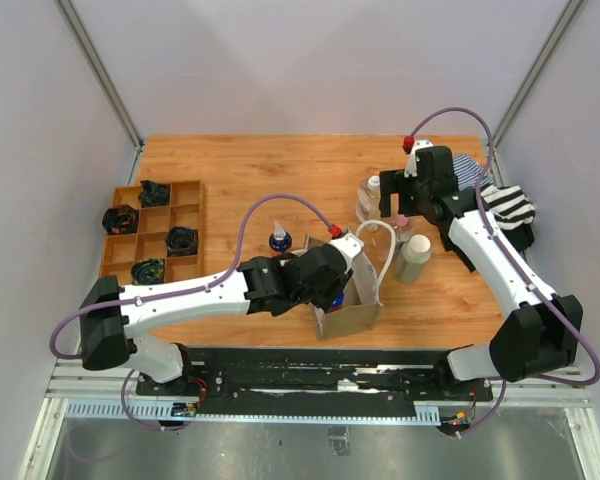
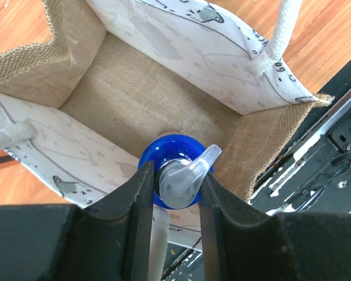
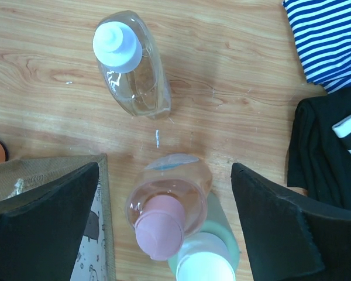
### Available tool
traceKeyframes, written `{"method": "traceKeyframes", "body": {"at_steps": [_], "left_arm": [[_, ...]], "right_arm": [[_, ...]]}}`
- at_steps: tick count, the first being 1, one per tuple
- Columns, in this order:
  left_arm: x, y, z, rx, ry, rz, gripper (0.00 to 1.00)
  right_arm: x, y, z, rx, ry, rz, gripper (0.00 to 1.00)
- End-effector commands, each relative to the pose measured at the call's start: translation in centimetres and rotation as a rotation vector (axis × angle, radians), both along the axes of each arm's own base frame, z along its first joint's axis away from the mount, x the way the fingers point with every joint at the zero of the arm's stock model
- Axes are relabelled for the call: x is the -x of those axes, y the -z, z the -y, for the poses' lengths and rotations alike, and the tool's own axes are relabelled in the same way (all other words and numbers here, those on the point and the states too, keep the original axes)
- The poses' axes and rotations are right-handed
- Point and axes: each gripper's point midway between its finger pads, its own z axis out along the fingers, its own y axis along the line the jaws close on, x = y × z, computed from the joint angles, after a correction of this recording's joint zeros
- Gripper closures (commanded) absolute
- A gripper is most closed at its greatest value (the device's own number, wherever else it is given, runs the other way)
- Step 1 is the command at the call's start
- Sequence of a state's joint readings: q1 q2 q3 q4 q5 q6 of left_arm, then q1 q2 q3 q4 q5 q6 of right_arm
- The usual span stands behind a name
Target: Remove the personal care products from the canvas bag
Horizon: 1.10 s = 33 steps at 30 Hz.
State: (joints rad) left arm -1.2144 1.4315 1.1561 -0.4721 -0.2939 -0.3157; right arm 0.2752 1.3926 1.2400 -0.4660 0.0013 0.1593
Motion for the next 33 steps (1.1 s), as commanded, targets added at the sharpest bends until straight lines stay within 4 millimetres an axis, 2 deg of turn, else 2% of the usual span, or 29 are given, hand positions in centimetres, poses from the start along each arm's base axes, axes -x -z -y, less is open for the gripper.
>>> {"method": "traceKeyframes", "body": {"at_steps": [1, 5, 8, 11, 12, 15, 20, 27, 30, 33], "left_arm": [[-1.3, -5.3, 0.7, 0.078, -0.053, 0.075, 1.00], [-2.1, -9.5, 1.3, 0.142, -0.081, 0.114, 0.99], [-3.2, -12.7, 1.2, 0.162, -0.118, 0.175, 1.00], [-4.9, -15.6, 0.5, 0.152, -0.195, 0.263, 0.99], [-5.6, -17.1, 0.2, 0.159, -0.230, 0.297, 0.99], [-7.6, -19.8, -1.1, 0.148, -0.359, 0.363, 0.99], [-11.9, -22.9, -3.0, 0.137, -0.532, 0.387, 0.99], [-19.4, -24.3, -6.5, 0.227, -0.642, 0.408, 1.00], [-21.9, -23.1, -7.4, 0.241, -0.656, 0.386, 1.00], [-23.8, -20.8, -8.0, 0.228, -0.669, 0.357, 0.99]], "right_arm": [[1.1, -1.9, 1.6, 0.003, 0.058, 0.043, 0.01], [2.5, -3.9, 2.9, 0.004, 0.115, 0.095, 0.01], [3.7, -5.5, 3.1, -0.013, 0.114, 0.134, 0.02], [4.9, -7.5, 2.4, -0.054, 0.066, 0.184, 0.02], [5.3, -8.0, 2.0, -0.069, 0.040, 0.199, 0.01], [6.7, -10.1, 0.5, -0.119, -0.054, 0.246, 0.01], [8.2, -11.8, -1.6, -0.153, -0.154, 0.264, 0.01], [8.9, -13.0, -2.4, -0.168, -0.188, 0.295, 0.01], [8.9, -13.0, -2.9, -0.171, -0.218, 0.279, 0.01], [8.9, -12.8, -3.8, -0.188, -0.251, 0.260, 0.01]]}}
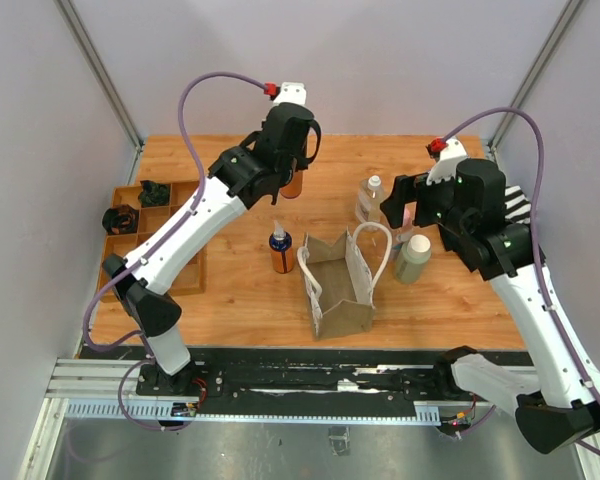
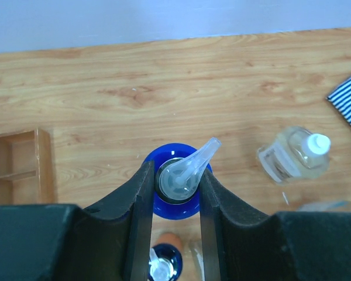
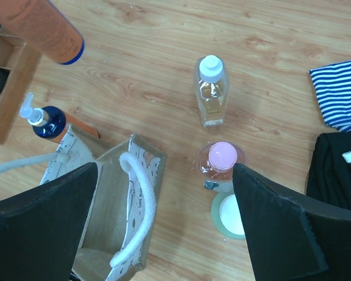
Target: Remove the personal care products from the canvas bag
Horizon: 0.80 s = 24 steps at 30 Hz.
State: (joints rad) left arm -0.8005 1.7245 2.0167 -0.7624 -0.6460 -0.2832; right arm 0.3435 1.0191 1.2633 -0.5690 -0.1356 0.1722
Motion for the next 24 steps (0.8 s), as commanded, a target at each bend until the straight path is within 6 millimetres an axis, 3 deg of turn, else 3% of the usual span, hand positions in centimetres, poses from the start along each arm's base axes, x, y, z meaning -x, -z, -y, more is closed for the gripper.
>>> {"method": "traceKeyframes", "body": {"at_steps": [1, 8, 13, 20, 24], "left_arm": [[-2.6, -0.1, 0.9, 0.106, 0.031, 0.051, 1.00], [-3.8, 8.9, 0.2, 0.161, 0.077, -0.100, 1.00], [-3.5, 13.5, -0.3, 0.117, 0.061, -0.159, 0.99], [-2.8, 15.8, -0.6, 0.119, 0.057, -0.189, 1.00], [-2.3, 16.6, -0.3, 0.127, 0.074, -0.216, 0.89]], "right_arm": [[0.5, -0.8, -1.6, -0.008, -0.080, 0.000, 0.01], [0.7, 0.1, -1.9, 0.011, -0.098, -0.022, 0.01], [0.9, 1.0, -1.7, 0.032, -0.098, -0.052, 0.02], [0.6, 1.9, -1.8, 0.021, -0.082, -0.079, 0.02], [0.2, 2.5, -2.4, 0.014, -0.094, -0.110, 0.02]]}}
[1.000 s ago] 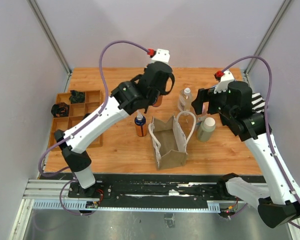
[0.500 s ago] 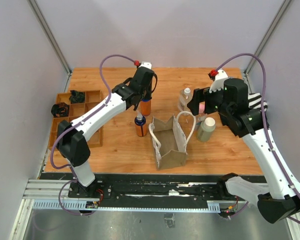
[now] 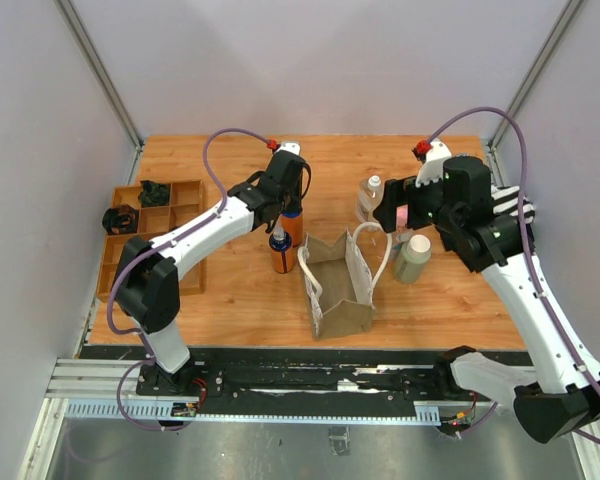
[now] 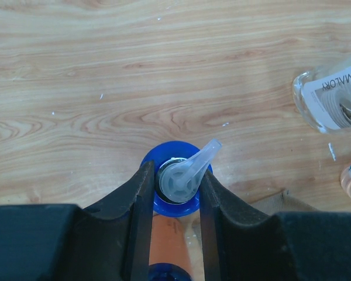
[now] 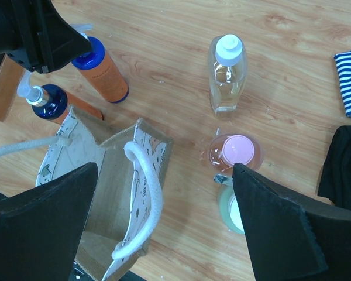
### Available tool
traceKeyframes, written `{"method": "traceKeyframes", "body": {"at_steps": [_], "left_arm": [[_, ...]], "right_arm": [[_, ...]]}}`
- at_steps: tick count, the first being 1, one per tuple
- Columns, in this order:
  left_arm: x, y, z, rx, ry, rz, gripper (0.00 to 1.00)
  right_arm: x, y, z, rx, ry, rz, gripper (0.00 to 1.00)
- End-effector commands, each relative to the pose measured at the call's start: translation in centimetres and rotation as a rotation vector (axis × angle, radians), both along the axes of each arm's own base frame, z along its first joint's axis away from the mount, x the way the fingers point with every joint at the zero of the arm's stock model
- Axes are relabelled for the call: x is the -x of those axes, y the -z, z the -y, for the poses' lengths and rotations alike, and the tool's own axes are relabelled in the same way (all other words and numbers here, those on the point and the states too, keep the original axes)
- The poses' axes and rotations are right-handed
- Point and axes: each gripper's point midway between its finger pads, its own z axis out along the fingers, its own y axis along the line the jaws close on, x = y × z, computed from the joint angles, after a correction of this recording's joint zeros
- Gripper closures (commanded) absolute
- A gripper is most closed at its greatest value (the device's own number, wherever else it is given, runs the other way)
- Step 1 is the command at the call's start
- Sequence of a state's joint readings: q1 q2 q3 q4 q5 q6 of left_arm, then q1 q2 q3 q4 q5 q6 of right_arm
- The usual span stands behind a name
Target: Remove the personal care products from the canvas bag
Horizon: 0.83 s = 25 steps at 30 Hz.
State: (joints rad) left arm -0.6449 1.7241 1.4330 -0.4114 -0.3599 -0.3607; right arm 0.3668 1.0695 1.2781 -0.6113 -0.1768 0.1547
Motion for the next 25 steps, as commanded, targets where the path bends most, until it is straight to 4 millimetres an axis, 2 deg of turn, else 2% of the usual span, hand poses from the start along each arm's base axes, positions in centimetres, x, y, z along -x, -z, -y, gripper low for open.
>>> {"method": "traceKeyframes", "body": {"at_steps": [1, 2, 5, 8, 14, 19, 25], "left_arm": [[-0.2, -2.4, 1.4, 0.106, 0.024, 0.060, 0.82], [-0.1, -2.3, 1.6, 0.113, 0.030, 0.054, 0.76], [0.3, -2.4, 1.4, 0.124, 0.020, 0.044, 0.45], [0.7, -3.6, 0.6, 0.129, -0.003, 0.063, 0.26], [2.1, -9.4, -1.3, 0.171, -0.033, 0.159, 0.19], [3.8, -13.4, -3.8, 0.176, -0.074, 0.223, 0.17], [5.8, -15.8, -5.9, 0.179, -0.091, 0.266, 0.14]], "right_arm": [[-0.1, 1.0, -1.1, -0.010, -0.029, -0.045, 0.01], [-0.2, 1.1, -1.2, -0.010, -0.028, -0.051, 0.02], [-0.6, 1.4, -1.2, -0.006, -0.021, -0.064, 0.01], [-0.9, 1.2, -1.1, 0.003, -0.013, -0.060, 0.01], [-1.8, -1.3, -1.2, -0.003, -0.007, -0.008, 0.01], [-2.4, -3.2, -1.2, -0.009, -0.001, 0.034, 0.01], [-3.3, -4.0, 0.0, 0.002, 0.083, 0.078, 0.01]]}}
